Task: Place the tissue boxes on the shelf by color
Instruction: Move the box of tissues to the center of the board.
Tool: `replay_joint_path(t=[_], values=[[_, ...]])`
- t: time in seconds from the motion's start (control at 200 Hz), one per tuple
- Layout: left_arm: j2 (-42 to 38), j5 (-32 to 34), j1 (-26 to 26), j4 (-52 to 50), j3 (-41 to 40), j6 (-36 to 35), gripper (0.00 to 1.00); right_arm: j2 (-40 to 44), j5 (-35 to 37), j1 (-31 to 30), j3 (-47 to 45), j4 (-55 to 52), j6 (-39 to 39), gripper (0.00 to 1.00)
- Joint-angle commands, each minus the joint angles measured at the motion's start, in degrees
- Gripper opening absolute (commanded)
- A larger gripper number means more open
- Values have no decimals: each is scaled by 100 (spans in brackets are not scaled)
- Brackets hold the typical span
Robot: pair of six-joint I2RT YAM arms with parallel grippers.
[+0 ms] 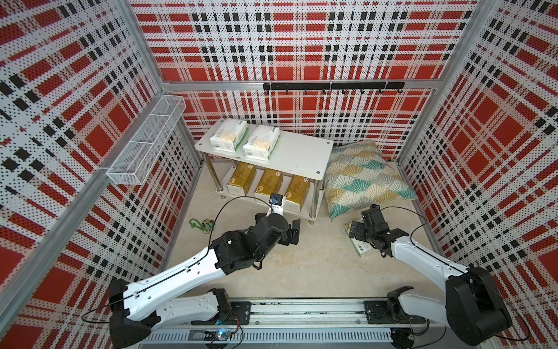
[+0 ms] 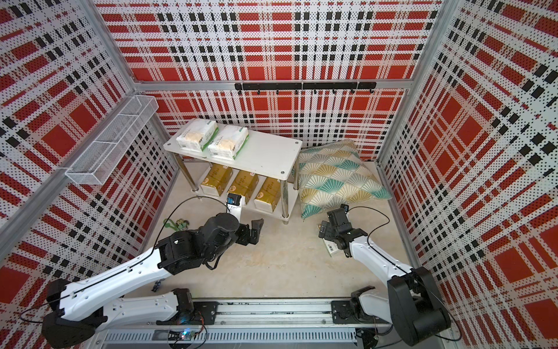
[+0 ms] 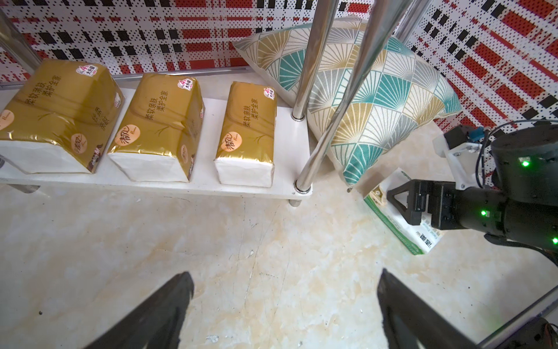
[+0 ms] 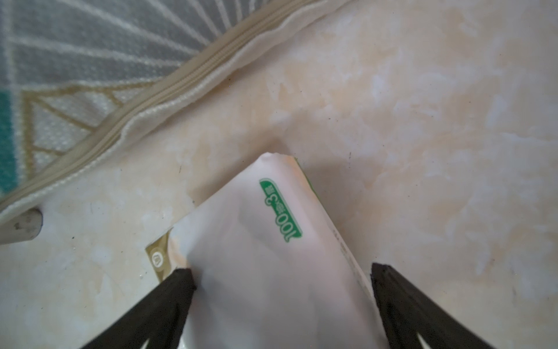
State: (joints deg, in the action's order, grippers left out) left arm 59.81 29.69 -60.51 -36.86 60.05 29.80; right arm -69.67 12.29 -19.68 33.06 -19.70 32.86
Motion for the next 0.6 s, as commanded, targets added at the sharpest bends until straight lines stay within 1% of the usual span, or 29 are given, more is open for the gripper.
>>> replay_joint_path(t=[0.0, 0.165, 0.386, 0.471, 0.491, 0.596], values=[[-108, 148, -31, -84, 100, 32, 99, -119, -365, -214, 56, -446, -336, 100], [-110, 168, -31, -93, 124, 26, 99, -347, -119, -640, 234, -655, -302, 100], [-91, 177, -29, -111, 106, 10, 99, -177, -245, -775, 287, -849, -296, 100], [-88, 203, -30, -119, 88, 8, 99, -71, -394, -852, 265, -852, -158, 100], [-89, 210, -22, -119, 86, 8, 99, -42, -435, -873, 242, -824, 51, 100], [-75, 245, -22, -119, 45, 25, 99, 82, -557, -983, 60, -590, 500, 100]])
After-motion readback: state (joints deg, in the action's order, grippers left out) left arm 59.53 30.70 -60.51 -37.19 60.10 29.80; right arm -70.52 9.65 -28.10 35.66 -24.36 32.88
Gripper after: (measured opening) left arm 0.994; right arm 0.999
